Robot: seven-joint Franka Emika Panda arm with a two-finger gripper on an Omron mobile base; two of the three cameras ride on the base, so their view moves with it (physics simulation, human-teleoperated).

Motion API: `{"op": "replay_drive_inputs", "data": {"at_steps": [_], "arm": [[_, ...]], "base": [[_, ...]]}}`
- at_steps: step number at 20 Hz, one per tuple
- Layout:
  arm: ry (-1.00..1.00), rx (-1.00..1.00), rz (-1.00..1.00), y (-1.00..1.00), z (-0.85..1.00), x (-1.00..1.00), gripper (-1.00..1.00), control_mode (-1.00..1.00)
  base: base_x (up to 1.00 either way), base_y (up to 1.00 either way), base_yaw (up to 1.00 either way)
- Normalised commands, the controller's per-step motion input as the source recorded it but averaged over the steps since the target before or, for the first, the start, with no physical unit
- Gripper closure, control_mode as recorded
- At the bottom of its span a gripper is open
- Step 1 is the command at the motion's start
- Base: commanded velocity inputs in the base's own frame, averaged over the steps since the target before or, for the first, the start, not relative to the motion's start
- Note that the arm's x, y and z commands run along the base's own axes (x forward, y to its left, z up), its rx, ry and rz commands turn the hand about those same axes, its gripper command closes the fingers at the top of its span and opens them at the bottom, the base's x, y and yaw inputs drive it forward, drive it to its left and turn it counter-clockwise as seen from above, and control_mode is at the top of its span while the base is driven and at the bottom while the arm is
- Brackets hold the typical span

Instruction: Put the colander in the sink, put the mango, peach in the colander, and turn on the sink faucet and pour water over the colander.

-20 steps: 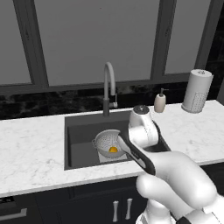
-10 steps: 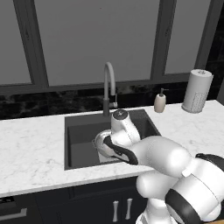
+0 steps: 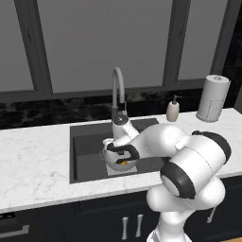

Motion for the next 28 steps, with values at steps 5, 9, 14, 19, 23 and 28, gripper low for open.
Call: {"op": "replay_drive_inputs", "data": {"at_steps": [5,9,14,19,23,28], "arm": [[0.03,0.0,0.0,0.0,-0.35,0.26,1.0,-1.0],[0.0,0.0,0.0,0.0,-0.36,0.17,1.0,-1.0],[0.0,0.0,0.0,0.0,-0.23,0.17,1.0,-1.0],[0.0,0.0,0.0,0.0,-0.2,0.15,1.0,-1.0],[0.0,0.0,0.0,0.01,-0.24,0.04,1.0,-1.0],[0.0,0.0,0.0,0.0,-0.14,0.11,1.0,-1.0]], "base": [[0.0,0.0,0.0],[0.0,0.0,0.0],[0.0,0.0,0.0],[0.0,0.0,0.0],[0.0,0.0,0.0],[0.0,0.0,0.0]]}}
